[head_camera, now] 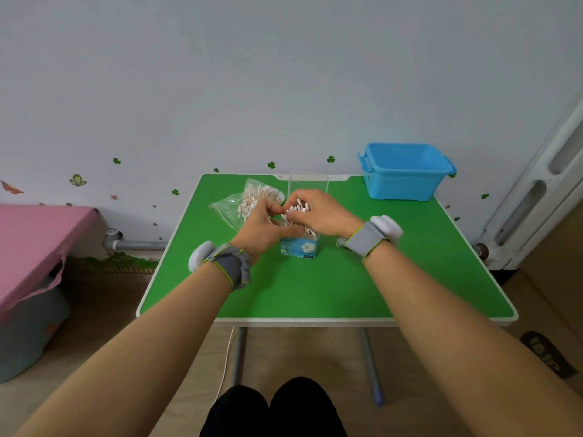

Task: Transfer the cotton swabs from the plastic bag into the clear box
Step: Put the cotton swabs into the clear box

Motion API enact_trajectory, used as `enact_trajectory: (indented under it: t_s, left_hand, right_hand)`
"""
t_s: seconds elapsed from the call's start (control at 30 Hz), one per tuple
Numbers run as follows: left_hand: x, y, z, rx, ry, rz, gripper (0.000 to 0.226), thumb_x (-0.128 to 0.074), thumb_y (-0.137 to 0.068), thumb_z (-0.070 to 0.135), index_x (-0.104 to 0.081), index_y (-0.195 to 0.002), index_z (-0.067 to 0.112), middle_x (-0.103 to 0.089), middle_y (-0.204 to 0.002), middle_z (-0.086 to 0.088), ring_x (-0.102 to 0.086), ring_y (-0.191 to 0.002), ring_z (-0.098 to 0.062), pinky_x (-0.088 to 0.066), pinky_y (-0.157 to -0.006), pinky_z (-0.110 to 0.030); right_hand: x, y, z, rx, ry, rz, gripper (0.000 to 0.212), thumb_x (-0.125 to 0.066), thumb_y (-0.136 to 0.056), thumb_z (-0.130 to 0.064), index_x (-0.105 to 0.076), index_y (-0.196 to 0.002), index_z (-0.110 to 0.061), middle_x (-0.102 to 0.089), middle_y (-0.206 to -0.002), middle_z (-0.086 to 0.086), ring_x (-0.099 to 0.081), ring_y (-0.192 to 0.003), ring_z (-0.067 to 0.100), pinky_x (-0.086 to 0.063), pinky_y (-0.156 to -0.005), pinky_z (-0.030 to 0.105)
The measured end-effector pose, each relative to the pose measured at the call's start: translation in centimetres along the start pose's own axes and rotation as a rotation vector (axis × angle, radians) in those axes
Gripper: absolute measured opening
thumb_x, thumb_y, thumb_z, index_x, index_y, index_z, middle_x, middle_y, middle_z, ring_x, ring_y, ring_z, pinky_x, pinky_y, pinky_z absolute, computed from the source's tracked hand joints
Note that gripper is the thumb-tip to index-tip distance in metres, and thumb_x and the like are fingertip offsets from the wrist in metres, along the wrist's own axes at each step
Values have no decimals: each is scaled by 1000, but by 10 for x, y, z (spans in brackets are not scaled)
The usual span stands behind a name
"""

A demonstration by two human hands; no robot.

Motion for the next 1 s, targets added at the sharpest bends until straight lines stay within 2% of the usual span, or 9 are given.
enact_trajectory:
  t_s: [0.1, 0.27, 0.37, 0.5, 0.6, 0.73, 0.83, 0.9, 1.0]
  left_hand:
    - [1, 0, 0, -7, -16, -5, 57, -84, -64, 7, -42, -103, 12, -55, -105, -13, -47, -80, -20, -43, -60, -27]
    - [1, 2, 1, -72, -77, 36, 73, -88, -60, 13, -43, -118, 11, -58, -119, -5, -50, -93, -18, -48, -90, -42]
    - [1, 2, 2, -73, -92, 27, 78, -88, -60, 14, -41, -123, 11, -58, -121, -3, -52, -102, -22, -48, -95, -43]
    - [2, 3, 2, -84, -119, 33, 78, -88, -61, 18, -41, -123, 13, -57, -122, -3, -52, -103, -20, -47, -89, -34]
    - [1, 6, 3, -116, -139, 49, 73, -87, -62, 18, -42, -119, 12, -56, -121, -6, -54, -106, -25, -49, -90, -35]
    - [-1, 15, 10, -221, -235, 119, 62, -85, -66, 24, -44, -110, 9, -55, -116, -8, -57, -101, -26, -51, -86, -38]
    - [0, 22, 18, -353, -351, 213, 43, -79, -73, 29, -53, -102, 12, -52, -112, -5, -56, -90, -13, -49, -74, -21]
    - [0, 27, 22, -417, -413, 244, 32, -76, -76, 24, -58, -99, 13, -50, -108, -4, -54, -83, -9, -44, -69, -14]
    - [0, 32, 28, -480, -442, 288, 17, -67, -79, 8, -60, -95, 9, -55, -100, -9, -56, -79, -17, -47, -69, -24]
  right_hand:
    - [-2, 2, -1, 12, 3, 6, 16, -64, -87, -15, -64, -103, -11, -60, -91, -3, -52, -80, 12, -37, -64, 23]
    - [-4, 5, -2, 34, -43, 47, 21, -68, -82, -10, -64, -102, -14, -64, -95, -1, -54, -81, 10, -39, -64, 15]
    - [-2, 6, -2, 15, -134, 49, 21, -68, -81, -10, -65, -102, -13, -67, -102, 1, -60, -91, 10, -46, -80, 21]
    - [-3, 6, 0, -13, -235, 48, 14, -60, -89, -22, -66, -99, -13, -67, -98, -2, -61, -94, 11, -47, -85, 26]
    - [-5, 5, 4, -68, -338, 60, 31, -44, -99, -35, -63, -102, -11, -67, -94, -3, -62, -94, 13, -48, -90, 34]
    - [-7, -1, 8, -150, -424, 58, 54, -28, -98, -54, -62, -103, -13, -68, -89, 0, -60, -92, 12, -43, -82, 28]
    - [-9, -5, 9, -207, -454, 42, 57, -25, -95, -61, -60, -97, -17, -65, -91, 0, -58, -89, 12, -44, -84, 32]
    - [-9, -5, 9, -230, -475, 35, 56, -25, -94, -63, -60, -92, -19, -62, -92, 0, -58, -86, 12, -46, -85, 34]
    - [-9, -7, 9, -274, -478, 18, 59, -24, -93, -65, -59, -90, -19, -62, -96, 6, -57, -87, 20, -47, -86, 39]
Point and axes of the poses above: each hand's wrist, its own y-axis away from the middle knuckle, its own x-axis out of the back of the hand, z = x × y, the point moved 5 cm from there along -y, towards the middle knuckle
